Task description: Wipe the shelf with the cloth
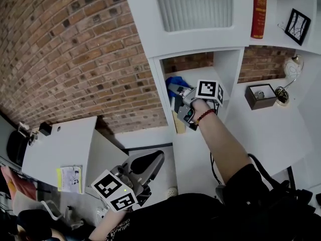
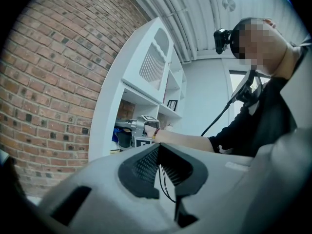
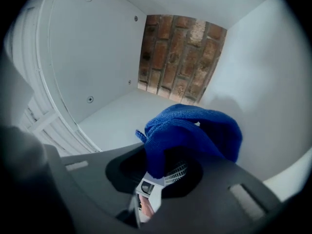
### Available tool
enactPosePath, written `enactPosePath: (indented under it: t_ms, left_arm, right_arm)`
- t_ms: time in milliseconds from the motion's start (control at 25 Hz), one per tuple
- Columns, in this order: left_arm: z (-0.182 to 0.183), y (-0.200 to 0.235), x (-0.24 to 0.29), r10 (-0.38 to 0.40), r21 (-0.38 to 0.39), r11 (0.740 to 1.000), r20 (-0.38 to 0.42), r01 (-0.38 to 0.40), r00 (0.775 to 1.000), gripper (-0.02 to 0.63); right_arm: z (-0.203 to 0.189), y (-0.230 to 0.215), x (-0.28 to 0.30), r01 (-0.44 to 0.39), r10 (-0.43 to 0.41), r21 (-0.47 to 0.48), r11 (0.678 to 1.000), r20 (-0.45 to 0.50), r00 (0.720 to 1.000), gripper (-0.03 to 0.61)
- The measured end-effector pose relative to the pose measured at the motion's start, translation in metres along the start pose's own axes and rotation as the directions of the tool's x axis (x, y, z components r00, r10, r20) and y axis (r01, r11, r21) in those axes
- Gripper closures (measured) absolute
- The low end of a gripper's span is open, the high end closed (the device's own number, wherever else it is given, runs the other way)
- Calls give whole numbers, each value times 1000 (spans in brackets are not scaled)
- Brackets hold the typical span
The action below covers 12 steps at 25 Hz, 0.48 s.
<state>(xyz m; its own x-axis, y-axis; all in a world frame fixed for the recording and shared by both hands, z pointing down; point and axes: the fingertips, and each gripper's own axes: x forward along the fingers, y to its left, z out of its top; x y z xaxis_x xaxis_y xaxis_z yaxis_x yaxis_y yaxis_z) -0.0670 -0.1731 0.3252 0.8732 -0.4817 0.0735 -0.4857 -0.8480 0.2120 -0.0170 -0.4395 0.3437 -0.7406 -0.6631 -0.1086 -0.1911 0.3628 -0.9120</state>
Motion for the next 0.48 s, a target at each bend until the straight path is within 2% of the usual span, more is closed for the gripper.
enactPosePath:
  t_ms: [160,240,280,360,480]
  left_arm:
    - [1,-7,3,-3,9,1000,3,3,1000,615]
    - [1,-10,3,-4,12,1000,2,4,1000,615]
    - [0,-11,3,-4,13,1000,1,4,1000,615]
    - [1,-13,3,-3,15,1000,2,3,1000,615]
    - [2,-16,2,-3,19,1000,7,2,1000,615]
  right_arm:
    - [-10,-17,-4,96,-97,-23,995,-61,993,529]
    - [-10,-15,-6,95,-96,-21,995,-68,993,529]
    - [-8,-8,-6,72,-73,-20,997,-59,996,529]
    - [3,19,-7,-26,26,-24,999,-15,1000,532]
    - [25,68,-8,-189,191,-35,981,63,980,532]
